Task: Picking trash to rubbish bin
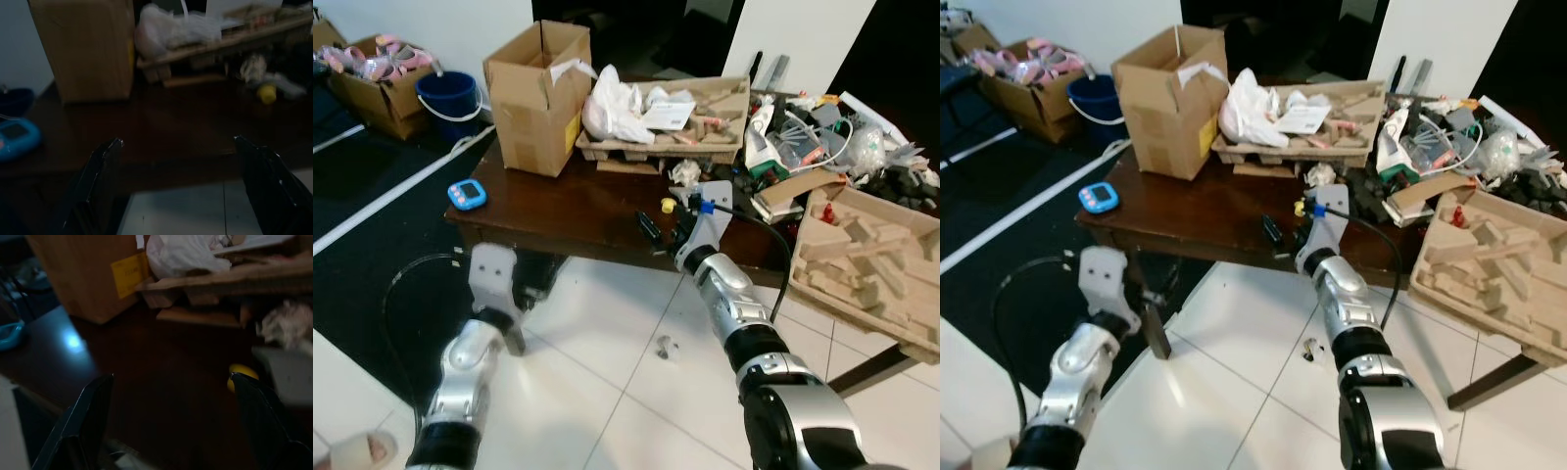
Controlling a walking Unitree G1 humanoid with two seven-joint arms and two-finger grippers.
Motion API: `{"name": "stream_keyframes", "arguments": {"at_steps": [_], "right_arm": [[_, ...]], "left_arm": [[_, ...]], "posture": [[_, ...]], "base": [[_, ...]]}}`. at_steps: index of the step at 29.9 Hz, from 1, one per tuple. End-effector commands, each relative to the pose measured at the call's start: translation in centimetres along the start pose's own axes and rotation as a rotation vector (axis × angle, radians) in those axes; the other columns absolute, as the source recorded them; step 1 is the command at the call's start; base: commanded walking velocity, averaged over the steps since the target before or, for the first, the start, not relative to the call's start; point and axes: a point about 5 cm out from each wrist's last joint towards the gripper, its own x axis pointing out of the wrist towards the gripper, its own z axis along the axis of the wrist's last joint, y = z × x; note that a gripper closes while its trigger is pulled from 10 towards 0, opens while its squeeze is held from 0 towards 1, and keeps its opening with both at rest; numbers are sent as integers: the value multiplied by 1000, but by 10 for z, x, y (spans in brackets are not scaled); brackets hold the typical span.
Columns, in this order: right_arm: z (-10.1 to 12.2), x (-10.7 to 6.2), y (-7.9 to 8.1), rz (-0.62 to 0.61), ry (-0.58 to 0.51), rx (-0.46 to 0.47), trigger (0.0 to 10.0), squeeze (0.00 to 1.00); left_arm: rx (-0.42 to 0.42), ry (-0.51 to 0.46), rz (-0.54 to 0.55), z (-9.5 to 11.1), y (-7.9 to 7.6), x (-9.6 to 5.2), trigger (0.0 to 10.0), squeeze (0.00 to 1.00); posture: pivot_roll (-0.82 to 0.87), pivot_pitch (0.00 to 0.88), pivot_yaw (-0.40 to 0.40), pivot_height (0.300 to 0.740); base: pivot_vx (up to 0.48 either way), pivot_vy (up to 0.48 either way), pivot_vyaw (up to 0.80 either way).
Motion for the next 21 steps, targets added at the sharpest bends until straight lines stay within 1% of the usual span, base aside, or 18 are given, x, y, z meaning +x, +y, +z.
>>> {"name": "stream_keyframes", "arguments": {"at_steps": [1,6,10,12,14,15,16,21], "right_arm": [[0,3,4,-3,-11,2,10000,0],[2,2,0,-26,-19,-3,10000,0],[2,1,-5,-51,-15,-32,10000,0],[2,1,-5,-58,-12,-31,10000,0],[2,1,-9,-76,-4,0,10000,0],[2,1,-9,-76,-4,0,10000,0],[3,1,-9,-70,-12,20,10000,0],[6,1,-9,-41,-32,35,10000,0]], "left_arm": [[-11,13,20,2,5,-5,10000,0],[-9,15,23,9,7,-5,10000,0],[-7,22,23,12,10,-5,10000,0],[-7,21,23,13,10,-5,10000,0],[-6,12,13,18,11,-3,10000,0],[-6,12,13,18,11,-3,10000,0],[-8,7,9,21,12,-2,10000,0],[-23,-16,-13,31,11,2,10000,0]], "posture": [[204,88,-32,740],[201,88,-28,740],[201,89,-25,740],[201,89,-25,740],[201,91,-27,740],[201,91,-27,740],[202,92,-28,740],[202,95,-28,740]], "base": [[386,0,0],[388,0,0],[393,0,0],[390,0,0],[386,0,0],[386,0,0],[390,0,-781],[389,0,-781]]}}
